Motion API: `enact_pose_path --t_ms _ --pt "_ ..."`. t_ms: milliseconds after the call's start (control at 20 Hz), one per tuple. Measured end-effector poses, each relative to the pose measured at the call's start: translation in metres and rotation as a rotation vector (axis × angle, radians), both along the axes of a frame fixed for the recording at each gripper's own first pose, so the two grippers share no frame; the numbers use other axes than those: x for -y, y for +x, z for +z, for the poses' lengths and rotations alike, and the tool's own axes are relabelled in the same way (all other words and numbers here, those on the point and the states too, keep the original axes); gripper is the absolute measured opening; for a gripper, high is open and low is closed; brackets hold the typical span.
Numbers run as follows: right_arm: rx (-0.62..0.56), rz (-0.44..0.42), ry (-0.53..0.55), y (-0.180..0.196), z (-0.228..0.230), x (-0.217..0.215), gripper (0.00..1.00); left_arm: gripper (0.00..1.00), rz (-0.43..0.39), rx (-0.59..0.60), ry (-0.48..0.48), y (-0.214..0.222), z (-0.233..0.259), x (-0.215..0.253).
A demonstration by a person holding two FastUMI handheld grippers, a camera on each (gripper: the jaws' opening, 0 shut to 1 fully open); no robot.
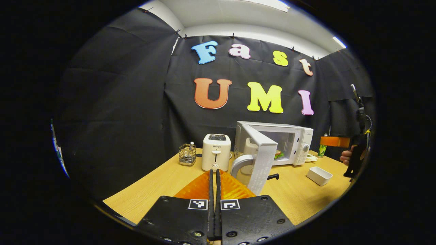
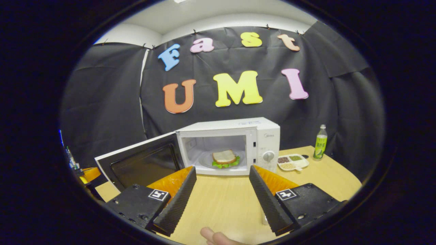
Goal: Open the microwave oven with the left hand, put the food in, and close the microwave oven.
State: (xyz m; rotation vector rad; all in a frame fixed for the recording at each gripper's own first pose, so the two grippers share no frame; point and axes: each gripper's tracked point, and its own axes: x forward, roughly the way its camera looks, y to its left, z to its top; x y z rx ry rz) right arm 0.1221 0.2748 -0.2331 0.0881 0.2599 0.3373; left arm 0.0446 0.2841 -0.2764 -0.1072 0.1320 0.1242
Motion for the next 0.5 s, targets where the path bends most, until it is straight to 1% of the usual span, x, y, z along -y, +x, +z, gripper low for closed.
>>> enact_pose_path --t_ms 100,200,250,300,350,400,450,500 --pt "0.036 0.021 -0.024 -0.015 0.019 0.016 0.92 0.0 -0.021 -0.001 -0.008 0.008 -0.003 0.004" --pt "0.053 0.038 -0.037 -0.027 0.032 0.031 0.92 0.0 -0.081 -0.011 -0.037 0.015 -0.007 0.019" --pt "0.054 0.052 -0.035 -0.033 0.038 0.037 0.92 0.0 -0.094 -0.028 -0.038 0.014 -0.008 0.026" --pt "0.051 0.065 -0.029 -0.04 0.044 0.044 0.92 0.0 -0.101 -0.002 -0.015 0.016 -0.005 0.024" --pt "0.052 0.068 -0.016 -0.044 0.049 0.052 0.92 0.0 -0.144 0.01 -0.024 0.017 -0.002 0.036" --pt "0.048 0.07 -0.006 -0.048 0.054 0.06 0.99 0.0 -0.163 0.007 -0.034 0.014 -0.002 0.046" --pt "0.05 0.073 0.001 -0.051 0.058 0.068 0.92 0.0 -0.165 0.026 -0.015 0.022 0.0 0.046" --pt "0.055 0.071 0.006 -0.053 0.063 0.075 0.99 0.0 -0.175 0.013 -0.003 0.017 -0.001 0.046"
